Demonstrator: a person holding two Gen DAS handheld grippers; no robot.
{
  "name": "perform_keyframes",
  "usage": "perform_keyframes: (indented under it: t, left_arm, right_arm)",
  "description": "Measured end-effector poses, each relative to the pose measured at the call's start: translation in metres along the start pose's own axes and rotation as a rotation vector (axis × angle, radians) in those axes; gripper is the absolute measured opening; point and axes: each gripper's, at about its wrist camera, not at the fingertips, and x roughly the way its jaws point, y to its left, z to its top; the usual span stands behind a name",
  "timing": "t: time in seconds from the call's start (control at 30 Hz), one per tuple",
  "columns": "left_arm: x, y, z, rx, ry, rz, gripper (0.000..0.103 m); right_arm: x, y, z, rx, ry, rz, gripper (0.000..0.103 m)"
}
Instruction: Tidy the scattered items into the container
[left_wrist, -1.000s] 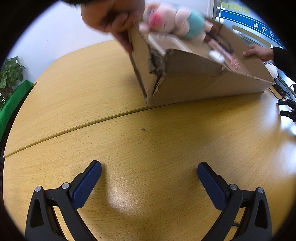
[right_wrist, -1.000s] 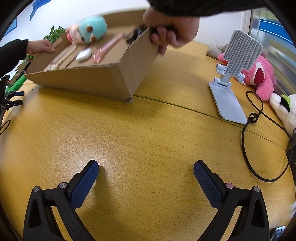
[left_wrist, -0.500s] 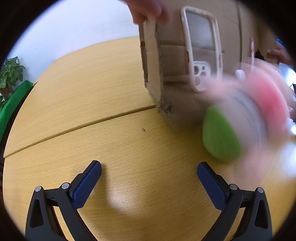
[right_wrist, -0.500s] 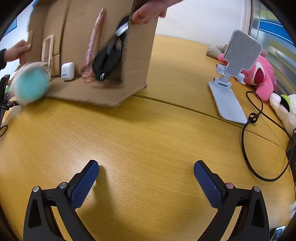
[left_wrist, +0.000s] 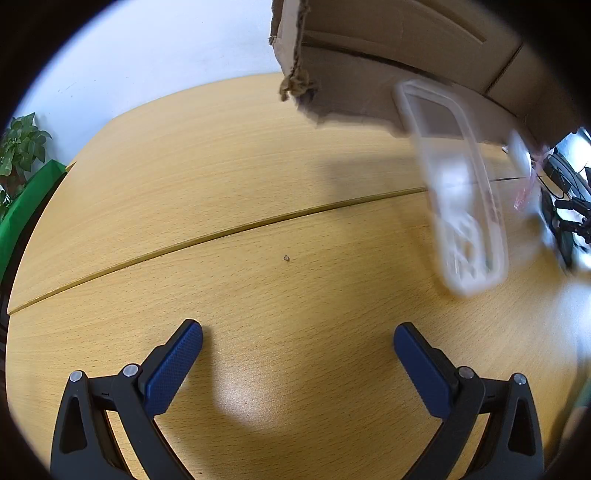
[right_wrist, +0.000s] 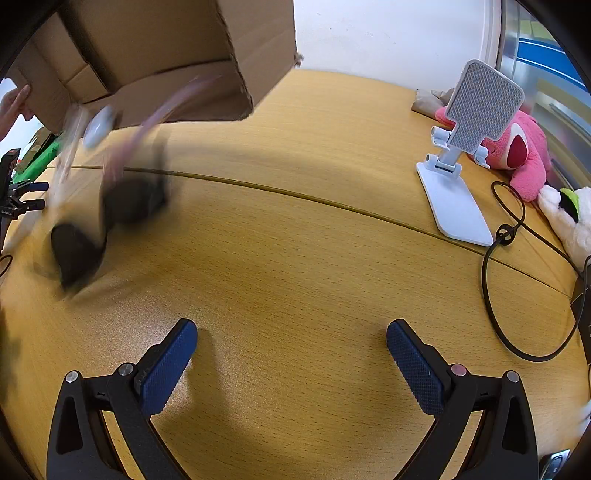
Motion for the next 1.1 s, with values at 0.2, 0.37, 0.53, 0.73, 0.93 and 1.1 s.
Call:
perform_keyframes:
  t: [0.2, 0.37, 0.53, 0.73, 0.93, 1.1]
  left_arm:
    - [0.0021, 0.0018, -0.0019, 0.000, 0.000, -0.001, 0.103]
    - [0.0037, 0.0030, -0.0031, 0.000, 0.000, -0.001, 0.103]
    - [0.0038, 0.0026, -0.0032, 0.000, 0.000, 0.000, 0.103]
    - [0.0038, 0.0021, -0.0032, 0.001, 0.001, 0.000, 0.103]
    - [0.0055, 0.0038, -0.0048, -0.001, -0.001, -0.001, 0.103]
    - [0.0058, 0.0041, -0.0046, -0.002, 0.000, -0.002, 0.103]
  right_arm:
    - [-0.0018, 0.0033, -0.0024, -0.001, 0.000, 0.000, 0.103]
    - [-0.0017, 0.0044, -0.0034, -0.001, 0.000, 0.001, 0.103]
    - [-0.0013, 0.0039, -0.0033, -0.002, 0.000, 0.002, 0.103]
    - [-0.0014, 0.0041, -0.0040, -0.002, 0.000, 0.002, 0.103]
    - [-0.0017, 0.0034, -0.0039, -0.003, 0.000, 0.003, 0.103]
    - [-0.0019, 0.0032, -0.0038, -0.004, 0.000, 0.004, 0.103]
